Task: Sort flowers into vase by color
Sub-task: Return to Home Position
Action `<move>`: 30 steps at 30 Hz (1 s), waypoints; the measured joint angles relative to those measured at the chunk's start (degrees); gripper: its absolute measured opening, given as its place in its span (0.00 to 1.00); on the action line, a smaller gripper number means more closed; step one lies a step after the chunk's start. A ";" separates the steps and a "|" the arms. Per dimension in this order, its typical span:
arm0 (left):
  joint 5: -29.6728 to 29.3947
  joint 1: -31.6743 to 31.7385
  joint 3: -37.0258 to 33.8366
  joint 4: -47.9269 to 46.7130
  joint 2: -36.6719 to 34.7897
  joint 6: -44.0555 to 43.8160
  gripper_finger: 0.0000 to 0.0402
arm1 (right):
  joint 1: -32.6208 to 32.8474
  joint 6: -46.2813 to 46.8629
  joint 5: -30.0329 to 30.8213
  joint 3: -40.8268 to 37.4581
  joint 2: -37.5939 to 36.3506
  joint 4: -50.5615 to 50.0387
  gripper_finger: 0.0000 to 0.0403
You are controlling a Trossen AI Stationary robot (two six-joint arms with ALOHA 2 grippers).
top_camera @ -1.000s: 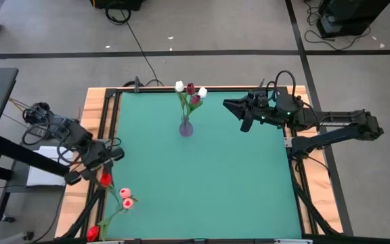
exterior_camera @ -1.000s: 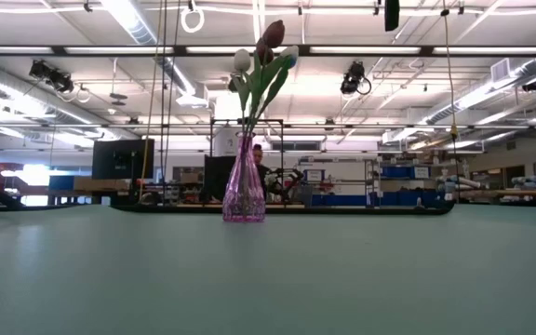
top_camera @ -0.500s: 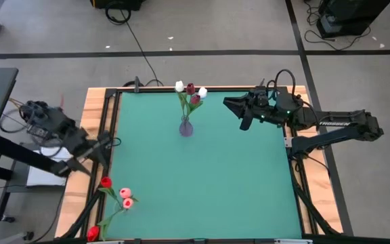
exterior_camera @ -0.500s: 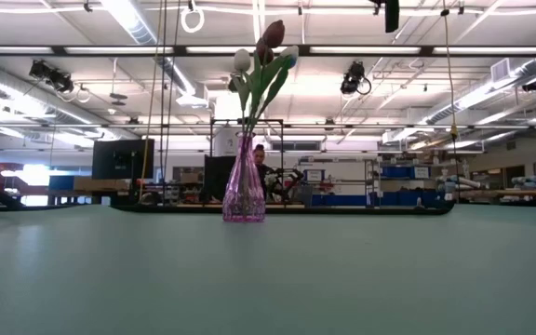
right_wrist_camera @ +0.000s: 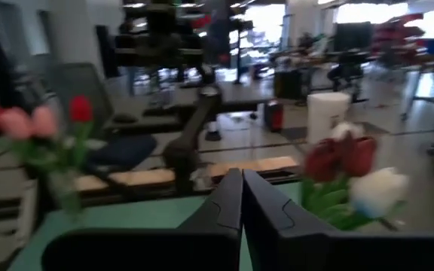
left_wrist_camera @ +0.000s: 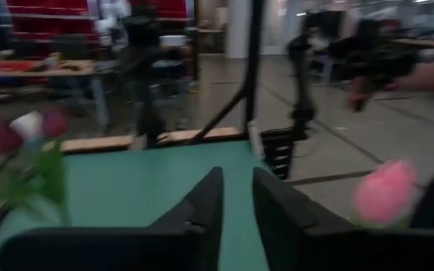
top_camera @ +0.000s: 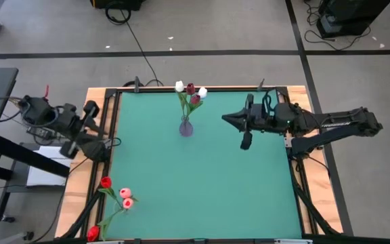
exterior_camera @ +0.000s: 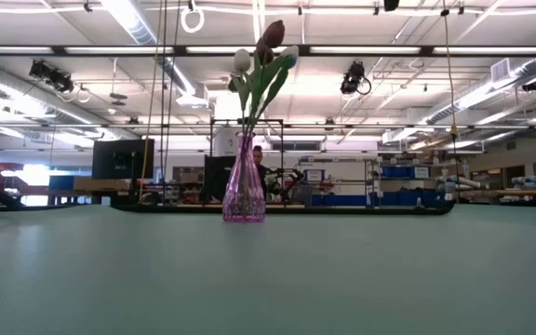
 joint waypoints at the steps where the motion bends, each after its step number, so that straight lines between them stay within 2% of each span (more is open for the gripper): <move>1: -1.40 0.00 -1.65 0.03 -1.38 0.13 0.16 | 0.39 0.16 -0.88 0.00 0.02 -0.51 0.04; 5: -7.16 0.00 -8.30 0.32 -7.15 1.83 0.02 | 1.38 0.23 -5.97 0.00 0.08 -3.34 0.02; 8: -10.64 0.00 -12.43 0.40 -10.51 1.48 0.01 | 1.70 0.13 -9.07 0.00 0.35 -4.78 0.02; 14: -10.95 0.00 -19.88 3.52 -15.02 -1.38 0.01 | 1.64 -4.42 -10.33 -1.72 -1.55 -7.00 0.01; 16: -9.29 -0.03 -23.42 10.36 -15.34 -1.01 0.01 | 1.07 -4.70 -10.36 -4.30 -3.92 -5.29 0.01; 20: -6.24 -0.06 -30.08 21.56 -13.86 5.55 0.00 | -0.61 -3.64 -10.34 -11.36 -10.17 -0.31 0.01; 25: -8.22 1.93 -32.71 22.43 -14.56 6.20 0.00 | -2.80 -0.78 -10.83 -20.69 -16.70 7.94 0.00; 30: -8.33 5.67 -35.93 23.77 -16.80 6.05 0.00 | -7.18 2.68 -15.23 -26.86 -17.04 12.39 0.00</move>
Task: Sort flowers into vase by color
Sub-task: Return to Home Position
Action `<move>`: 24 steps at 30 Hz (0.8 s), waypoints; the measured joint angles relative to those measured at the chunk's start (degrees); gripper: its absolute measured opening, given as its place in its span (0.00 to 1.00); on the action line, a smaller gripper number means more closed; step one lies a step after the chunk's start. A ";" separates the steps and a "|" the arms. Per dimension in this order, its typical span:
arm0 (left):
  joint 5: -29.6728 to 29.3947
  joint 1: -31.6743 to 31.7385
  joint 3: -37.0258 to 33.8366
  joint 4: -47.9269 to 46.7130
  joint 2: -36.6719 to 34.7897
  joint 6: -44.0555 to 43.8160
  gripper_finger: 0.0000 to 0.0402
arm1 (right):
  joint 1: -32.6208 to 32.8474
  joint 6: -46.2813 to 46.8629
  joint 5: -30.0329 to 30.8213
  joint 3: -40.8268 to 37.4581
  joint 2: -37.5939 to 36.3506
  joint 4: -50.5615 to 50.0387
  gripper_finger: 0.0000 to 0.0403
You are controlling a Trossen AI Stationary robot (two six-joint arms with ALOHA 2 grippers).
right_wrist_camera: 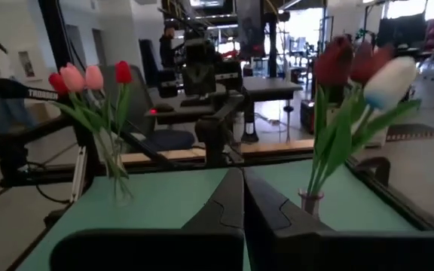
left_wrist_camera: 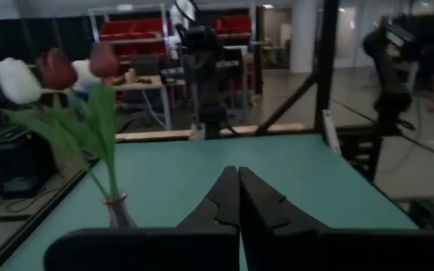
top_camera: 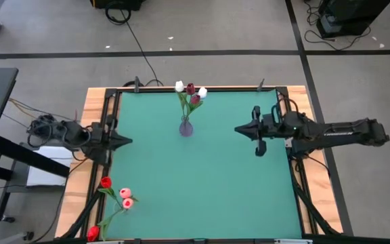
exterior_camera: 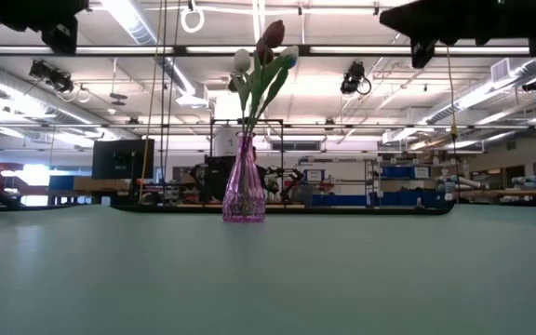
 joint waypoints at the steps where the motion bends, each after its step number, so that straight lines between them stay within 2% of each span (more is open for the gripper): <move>1: 0.03 0.81 -1.02 1.36 -0.27 -0.26 0.00 | -0.92 0.39 -1.23 -0.53 0.27 0.62 0.00; 7: 5.19 6.19 -7.31 13.54 0.11 -1.62 0.00 | -6.19 0.95 -8.64 -1.79 0.26 2.27 0.00; 12: 7.42 9.37 -8.95 13.67 0.10 -2.08 0.00 | -10.58 0.91 -13.62 -1.81 -1.59 2.02 0.00; 18: 7.26 10.38 -9.11 13.23 -1.38 0.09 0.00 | -15.18 -0.69 -14.46 -3.88 -4.87 0.08 0.00; 21: 8.70 10.35 -12.65 13.43 -2.87 -1.39 0.00 | -16.19 1.05 -15.79 -6.19 -6.81 1.85 0.00; 24: 10.15 10.36 -16.20 18.90 -3.65 -2.23 0.00 | -16.23 2.24 -15.54 -8.55 -8.89 3.16 0.00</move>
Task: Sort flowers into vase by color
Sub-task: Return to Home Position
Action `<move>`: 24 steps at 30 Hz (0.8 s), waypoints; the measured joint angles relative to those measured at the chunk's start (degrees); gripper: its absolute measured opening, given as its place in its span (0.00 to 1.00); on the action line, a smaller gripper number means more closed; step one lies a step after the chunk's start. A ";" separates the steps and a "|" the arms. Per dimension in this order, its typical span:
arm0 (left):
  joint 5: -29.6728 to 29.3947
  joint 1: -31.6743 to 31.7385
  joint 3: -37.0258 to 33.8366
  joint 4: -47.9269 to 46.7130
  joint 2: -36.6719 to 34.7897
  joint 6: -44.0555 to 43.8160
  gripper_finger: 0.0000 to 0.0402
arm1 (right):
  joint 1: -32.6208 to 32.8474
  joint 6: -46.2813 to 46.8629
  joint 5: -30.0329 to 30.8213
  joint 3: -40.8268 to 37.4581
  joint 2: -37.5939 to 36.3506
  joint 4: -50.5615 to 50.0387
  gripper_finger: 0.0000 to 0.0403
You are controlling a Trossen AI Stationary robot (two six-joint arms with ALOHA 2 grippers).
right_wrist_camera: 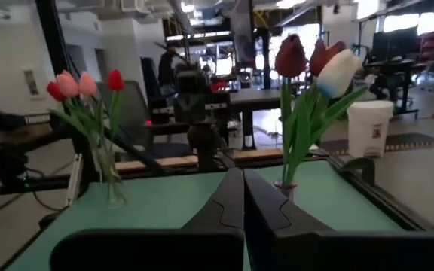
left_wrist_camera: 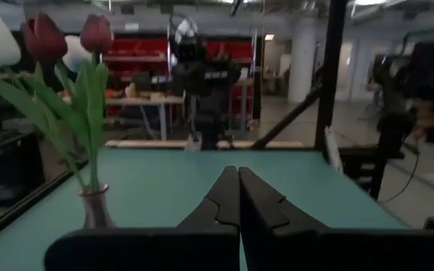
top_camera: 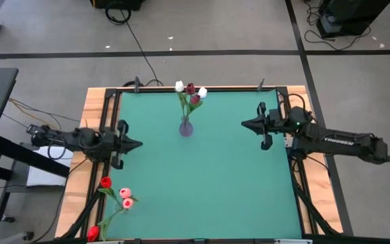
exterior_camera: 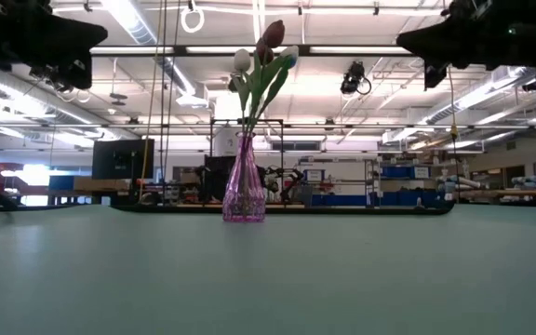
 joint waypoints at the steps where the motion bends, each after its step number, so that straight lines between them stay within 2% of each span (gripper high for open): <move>1: 0.36 0.02 -0.70 1.40 -0.05 0.04 0.00 | 0.00 0.13 0.72 -0.71 -0.80 0.28 0.00; 4: 0.45 0.08 -2.01 2.92 -0.06 1.16 0.00 | -0.27 0.19 2.99 -3.66 -3.59 0.31 0.00; 7: 0.47 1.17 -3.96 4.58 -0.06 1.37 0.00 | -1.16 2.16 2.99 -6.97 -6.27 1.58 0.00; 11: 0.47 3.15 -7.51 12.88 -0.09 0.77 0.00 | -1.49 6.33 2.64 -10.59 -8.67 5.24 0.00; 13: 0.47 3.82 -7.58 13.01 -0.04 0.72 0.00 | -1.46 7.92 2.60 -11.66 -9.29 5.56 0.00; 19: 0.45 4.23 -7.58 12.72 -0.04 0.78 0.00 | 0.10 7.44 2.19 -10.36 -10.57 4.51 0.00; 24: 0.45 4.23 -7.58 12.58 -0.04 0.98 0.00 | 1.42 3.47 2.86 -8.11 -14.16 -5.52 0.00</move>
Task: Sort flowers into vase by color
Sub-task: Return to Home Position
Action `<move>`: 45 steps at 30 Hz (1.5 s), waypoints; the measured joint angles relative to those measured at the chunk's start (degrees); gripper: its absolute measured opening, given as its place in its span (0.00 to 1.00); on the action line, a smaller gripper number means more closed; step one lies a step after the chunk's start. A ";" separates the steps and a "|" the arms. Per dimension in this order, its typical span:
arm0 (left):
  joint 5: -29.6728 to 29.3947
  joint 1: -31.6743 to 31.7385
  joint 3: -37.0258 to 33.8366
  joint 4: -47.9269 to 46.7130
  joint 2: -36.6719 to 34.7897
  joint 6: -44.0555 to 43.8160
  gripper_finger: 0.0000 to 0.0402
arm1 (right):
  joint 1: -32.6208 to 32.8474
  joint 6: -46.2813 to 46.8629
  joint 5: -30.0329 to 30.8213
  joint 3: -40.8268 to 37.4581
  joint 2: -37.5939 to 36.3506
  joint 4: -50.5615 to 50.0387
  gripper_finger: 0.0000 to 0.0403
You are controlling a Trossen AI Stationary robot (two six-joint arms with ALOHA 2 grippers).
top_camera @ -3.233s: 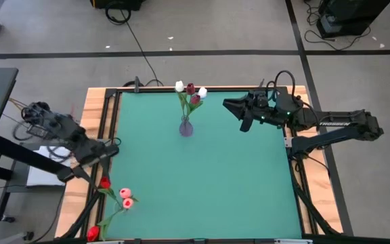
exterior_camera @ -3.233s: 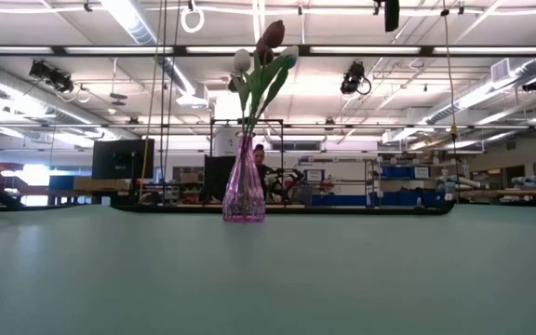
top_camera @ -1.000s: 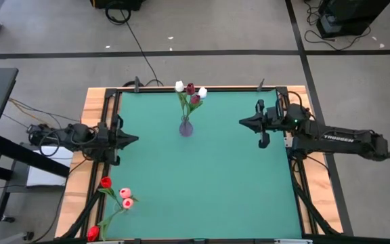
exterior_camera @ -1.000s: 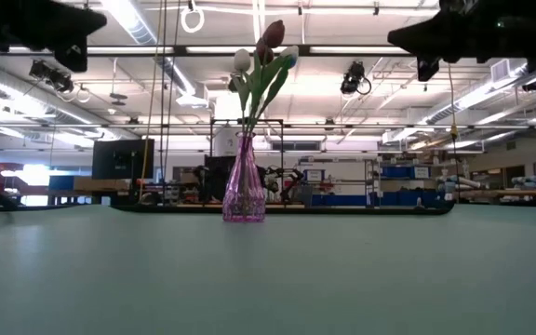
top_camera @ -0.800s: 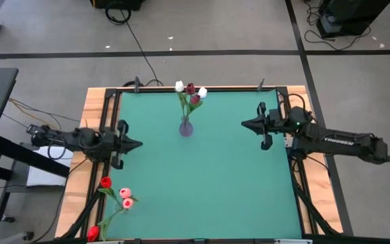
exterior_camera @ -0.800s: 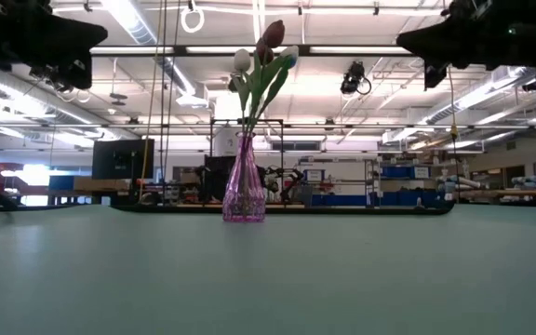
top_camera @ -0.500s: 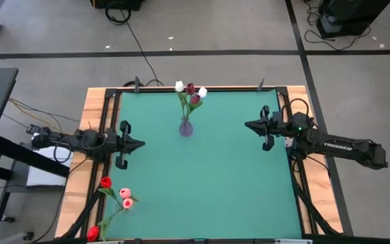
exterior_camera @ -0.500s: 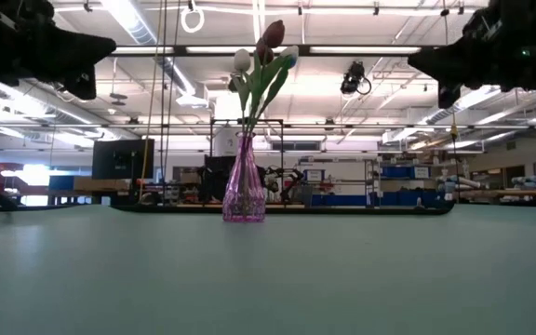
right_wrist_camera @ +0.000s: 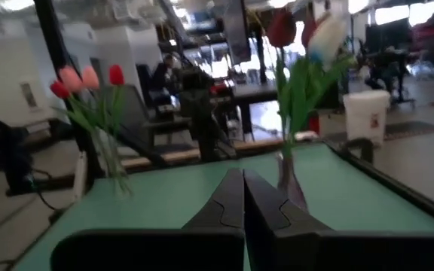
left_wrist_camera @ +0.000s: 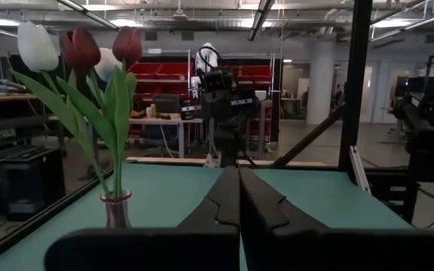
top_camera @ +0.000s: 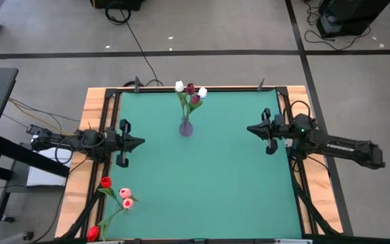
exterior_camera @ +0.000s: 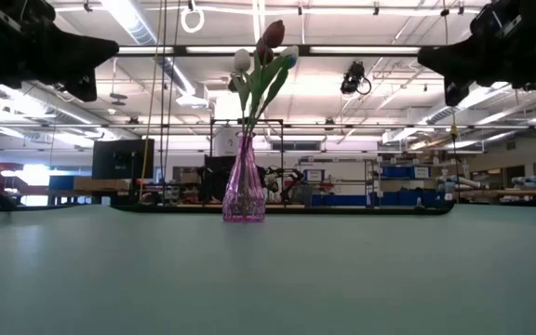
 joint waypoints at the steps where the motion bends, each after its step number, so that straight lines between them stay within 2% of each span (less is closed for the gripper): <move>1: 0.00 0.00 0.00 -0.21 0.00 0.00 0.00 | 0.05 -0.58 0.38 0.11 -1.06 -1.81 0.00; 11: 0.00 0.00 -0.02 -1.04 0.00 -0.01 0.00 | 0.05 -3.34 2.51 0.36 -17.44 -18.38 0.00; 17: 0.21 0.00 -0.02 -3.25 0.02 -1.12 0.00 | 0.16 -4.62 3.03 -1.06 -16.81 -18.11 0.00; 21: 1.56 0.00 -0.04 -3.86 0.02 -1.70 0.00 | 0.16 -4.21 3.04 -3.65 -16.76 -13.23 0.00; 31: 1.99 1.25 -0.04 -5.88 0.07 -3.04 0.00 | 0.16 -2.84 4.63 -6.92 -16.41 -13.47 0.01; 35: 2.00 1.25 -0.07 -5.89 0.07 -4.57 0.00 | 0.14 -2.89 4.73 -6.92 -16.34 -9.68 0.01; 45: 1.99 1.24 -0.07 -6.63 0.09 -9.02 0.00 | 0.14 7.73 4.51 -6.92 -16.32 -8.49 0.07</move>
